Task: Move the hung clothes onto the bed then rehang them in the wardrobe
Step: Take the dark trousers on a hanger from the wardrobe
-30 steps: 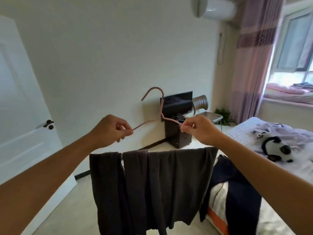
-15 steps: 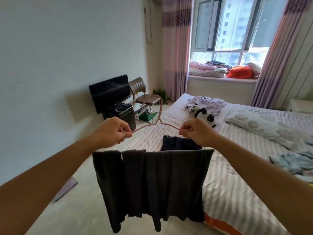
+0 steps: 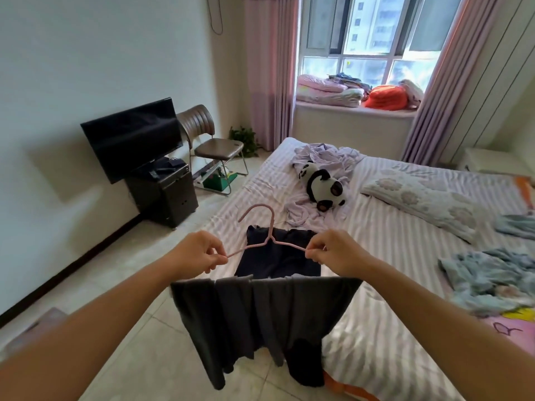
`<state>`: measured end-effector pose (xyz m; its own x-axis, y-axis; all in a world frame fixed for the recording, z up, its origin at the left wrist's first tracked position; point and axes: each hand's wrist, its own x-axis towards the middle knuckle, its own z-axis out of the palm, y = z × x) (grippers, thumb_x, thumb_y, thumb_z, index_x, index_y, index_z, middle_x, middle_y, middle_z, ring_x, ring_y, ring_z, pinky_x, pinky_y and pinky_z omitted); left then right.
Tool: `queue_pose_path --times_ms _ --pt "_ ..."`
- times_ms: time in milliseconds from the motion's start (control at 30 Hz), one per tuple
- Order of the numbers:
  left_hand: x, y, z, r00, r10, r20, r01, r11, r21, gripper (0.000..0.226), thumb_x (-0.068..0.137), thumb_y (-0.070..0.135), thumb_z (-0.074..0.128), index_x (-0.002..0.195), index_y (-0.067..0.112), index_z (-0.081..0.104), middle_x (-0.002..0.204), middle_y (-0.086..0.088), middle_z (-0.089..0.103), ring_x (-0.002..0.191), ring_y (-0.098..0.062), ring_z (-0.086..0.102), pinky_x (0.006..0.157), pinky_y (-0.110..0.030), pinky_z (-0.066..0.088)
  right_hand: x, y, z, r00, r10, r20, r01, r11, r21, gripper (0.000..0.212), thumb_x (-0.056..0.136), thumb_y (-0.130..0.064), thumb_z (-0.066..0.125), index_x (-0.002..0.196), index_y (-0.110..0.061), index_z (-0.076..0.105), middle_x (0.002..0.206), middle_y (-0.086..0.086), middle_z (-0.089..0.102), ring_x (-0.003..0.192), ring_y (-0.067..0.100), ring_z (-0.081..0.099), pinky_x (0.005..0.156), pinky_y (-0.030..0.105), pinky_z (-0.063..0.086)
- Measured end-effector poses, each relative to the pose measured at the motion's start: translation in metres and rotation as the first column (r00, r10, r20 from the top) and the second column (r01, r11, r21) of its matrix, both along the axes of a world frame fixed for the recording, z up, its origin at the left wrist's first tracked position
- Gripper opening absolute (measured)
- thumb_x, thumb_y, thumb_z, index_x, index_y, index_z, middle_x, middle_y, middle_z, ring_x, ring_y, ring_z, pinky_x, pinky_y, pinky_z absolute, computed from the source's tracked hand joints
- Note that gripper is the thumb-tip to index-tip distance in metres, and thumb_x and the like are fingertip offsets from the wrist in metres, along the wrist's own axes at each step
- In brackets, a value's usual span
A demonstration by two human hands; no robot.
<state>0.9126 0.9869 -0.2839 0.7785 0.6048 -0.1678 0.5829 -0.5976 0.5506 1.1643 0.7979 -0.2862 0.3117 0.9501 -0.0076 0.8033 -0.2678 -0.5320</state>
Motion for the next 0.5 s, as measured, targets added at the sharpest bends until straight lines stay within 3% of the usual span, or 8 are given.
queue_pose_path --times_ms 133,500 --pt "0.033 0.049 -0.029 0.998 -0.041 -0.04 0.037 0.996 -0.084 0.008 0.088 0.02 0.072 0.081 0.018 0.074 0.07 -0.004 0.072 0.067 -0.018 0.07 0.072 -0.028 0.059 0.026 0.033 -0.022 0.999 -0.031 -0.014 0.029 0.996 -0.085 0.013 0.093 -0.023 0.066 0.088 -0.017 0.077 0.07 -0.005 0.068 0.063 0.002 0.06 0.061 0.014 0.045" --pt "0.129 0.187 -0.08 0.98 -0.172 -0.095 0.155 0.974 -0.162 0.014 0.087 0.021 0.072 0.074 0.024 0.073 0.061 0.002 0.068 0.058 -0.008 0.066 0.069 -0.026 0.056 0.094 0.143 -0.068 0.977 -0.17 -0.126 0.139 0.964 -0.226 0.013 0.092 -0.019 0.067 0.082 -0.018 0.074 0.066 -0.004 0.067 0.058 0.002 0.06 0.06 0.014 0.048"
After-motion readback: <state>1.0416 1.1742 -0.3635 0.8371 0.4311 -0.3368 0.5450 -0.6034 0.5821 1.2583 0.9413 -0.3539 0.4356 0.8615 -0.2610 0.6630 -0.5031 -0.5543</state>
